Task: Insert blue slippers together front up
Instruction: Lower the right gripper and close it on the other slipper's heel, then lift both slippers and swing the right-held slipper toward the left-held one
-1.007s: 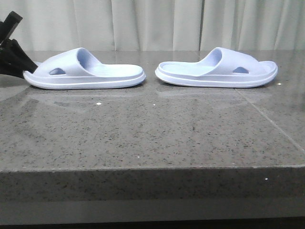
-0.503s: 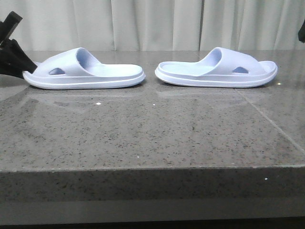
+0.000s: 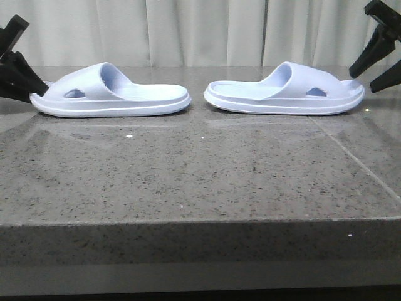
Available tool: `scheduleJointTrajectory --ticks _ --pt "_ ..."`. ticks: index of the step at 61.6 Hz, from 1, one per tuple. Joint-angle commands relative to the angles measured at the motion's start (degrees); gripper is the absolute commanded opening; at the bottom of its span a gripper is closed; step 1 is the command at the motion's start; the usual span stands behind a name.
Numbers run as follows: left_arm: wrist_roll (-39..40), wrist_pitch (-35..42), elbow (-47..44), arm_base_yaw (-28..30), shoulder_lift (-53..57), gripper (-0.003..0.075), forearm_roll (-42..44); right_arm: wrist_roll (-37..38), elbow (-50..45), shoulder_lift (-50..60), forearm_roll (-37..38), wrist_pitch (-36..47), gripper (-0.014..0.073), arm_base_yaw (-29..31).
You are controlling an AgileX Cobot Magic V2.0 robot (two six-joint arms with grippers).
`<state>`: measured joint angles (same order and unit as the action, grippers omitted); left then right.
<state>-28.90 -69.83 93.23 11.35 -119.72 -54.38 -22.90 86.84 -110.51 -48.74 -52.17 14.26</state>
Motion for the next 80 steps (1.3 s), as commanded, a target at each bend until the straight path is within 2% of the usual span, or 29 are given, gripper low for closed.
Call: scheduleJointTrajectory --ticks 1,55,61,68,73,80 --pt "0.16 -2.9 1.07 0.27 3.4 -0.002 -0.18 -1.11 3.03 1.63 -3.87 -1.74 0.0365 0.23" --pt "0.16 -2.9 1.07 0.27 3.4 -0.002 -0.31 -1.23 3.46 -2.46 -5.94 -4.07 0.0357 -3.96" --pt "0.16 -2.9 1.07 0.27 3.4 -0.002 -1.47 -1.23 3.46 -2.51 -6.11 -4.37 0.0244 -4.11" --pt "0.16 -2.9 1.07 0.27 3.4 -0.002 -3.7 -1.23 3.46 -2.51 -6.45 -5.18 0.0013 -4.05" --pt "0.16 -2.9 1.07 0.27 3.4 -0.002 -5.36 -1.23 3.88 -2.51 -7.05 -6.35 -0.0123 -3.87" --pt "0.16 -2.9 1.07 0.27 3.4 -0.002 -6.75 -1.23 4.82 -2.51 -8.75 -8.1 -0.0109 -3.44"
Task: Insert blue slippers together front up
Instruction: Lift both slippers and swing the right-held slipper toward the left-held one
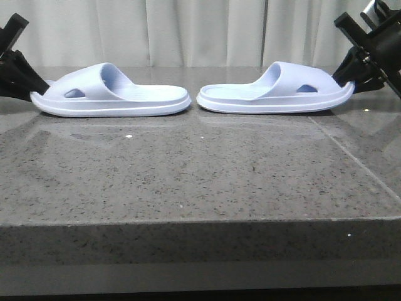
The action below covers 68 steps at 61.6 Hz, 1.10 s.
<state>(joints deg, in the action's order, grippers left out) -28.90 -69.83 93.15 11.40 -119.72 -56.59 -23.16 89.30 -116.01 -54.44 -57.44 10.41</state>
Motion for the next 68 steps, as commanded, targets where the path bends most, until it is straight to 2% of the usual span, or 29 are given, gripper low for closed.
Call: scheduleJointTrajectory --ticks 1,21,42,54,68 --pt "0.16 -2.9 1.15 0.22 3.4 -0.002 -4.66 -0.97 2.54 2.99 -3.26 -3.18 -0.0109 0.48" --pt "0.16 -2.9 1.15 0.11 3.4 -0.002 -8.81 -0.97 7.62 3.05 -11.28 -12.19 -0.0109 2.17" --pt "0.47 -2.9 1.15 0.11 3.4 -0.002 -8.71 -0.97 11.84 3.23 -15.45 -15.39 -0.0109 2.35" --pt "0.87 -2.9 1.15 -0.38 3.4 -0.002 -9.07 -0.97 11.97 3.23 -16.43 -15.09 -0.0109 2.0" --pt "1.12 -2.9 1.15 -3.86 3.49 -0.002 -13.32 -0.92 11.97 3.23 -16.43 -11.53 -0.0109 0.16"
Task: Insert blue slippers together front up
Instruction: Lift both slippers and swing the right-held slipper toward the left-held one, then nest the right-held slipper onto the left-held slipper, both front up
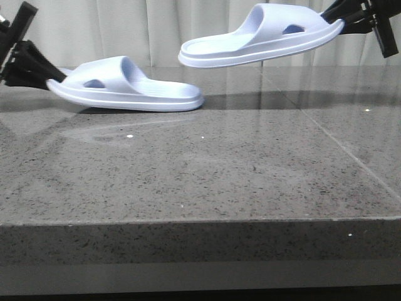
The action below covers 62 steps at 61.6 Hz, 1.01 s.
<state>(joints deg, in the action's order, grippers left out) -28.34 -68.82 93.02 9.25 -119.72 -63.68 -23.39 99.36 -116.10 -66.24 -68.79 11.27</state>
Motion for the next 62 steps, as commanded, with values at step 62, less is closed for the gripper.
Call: scheduleJointTrajectory --ticks 62 --pt "1.48 -3.9 1.28 -4.81 6.81 -0.002 -16.14 -0.14 1.91 -2.3 -14.07 3.62 -0.0109 -8.89"
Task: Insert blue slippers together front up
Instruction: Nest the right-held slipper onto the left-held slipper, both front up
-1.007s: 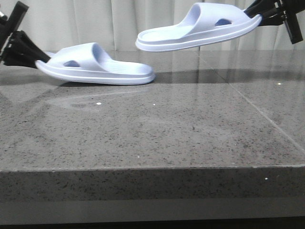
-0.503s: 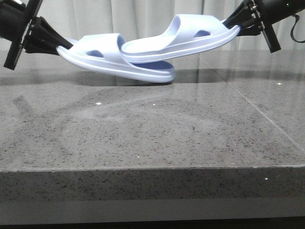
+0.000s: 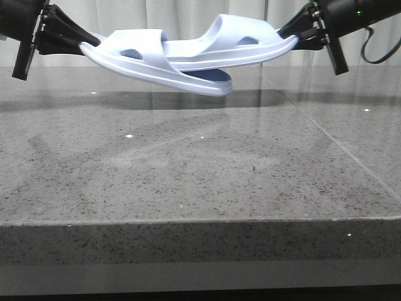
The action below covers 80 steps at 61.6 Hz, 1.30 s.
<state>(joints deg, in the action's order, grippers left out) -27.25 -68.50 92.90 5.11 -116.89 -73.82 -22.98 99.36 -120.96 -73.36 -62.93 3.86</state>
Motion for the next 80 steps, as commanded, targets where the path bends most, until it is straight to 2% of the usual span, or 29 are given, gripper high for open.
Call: scheduleJointTrajectory --ticks 1,27,71,80 --pt "0.39 -4.23 1.41 -0.78 3.98 -0.002 -6.09 -0.55 1.91 2.41 -7.28 -2.47 -0.0109 -1.73" --pt "-0.62 -4.23 1.41 -3.52 3.98 -0.002 -8.13 -0.55 1.91 1.22 -7.86 -2.31 -0.0109 -7.78" --pt "-0.62 -4.23 1.41 -3.97 3.98 -0.002 -7.28 -0.55 1.91 1.22 -7.85 -4.02 -0.0102 -7.64" --pt "-0.62 -4.23 1.41 -3.97 3.98 0.0017 -2.63 -0.55 1.91 1.22 -7.24 -5.02 0.0003 -6.48"
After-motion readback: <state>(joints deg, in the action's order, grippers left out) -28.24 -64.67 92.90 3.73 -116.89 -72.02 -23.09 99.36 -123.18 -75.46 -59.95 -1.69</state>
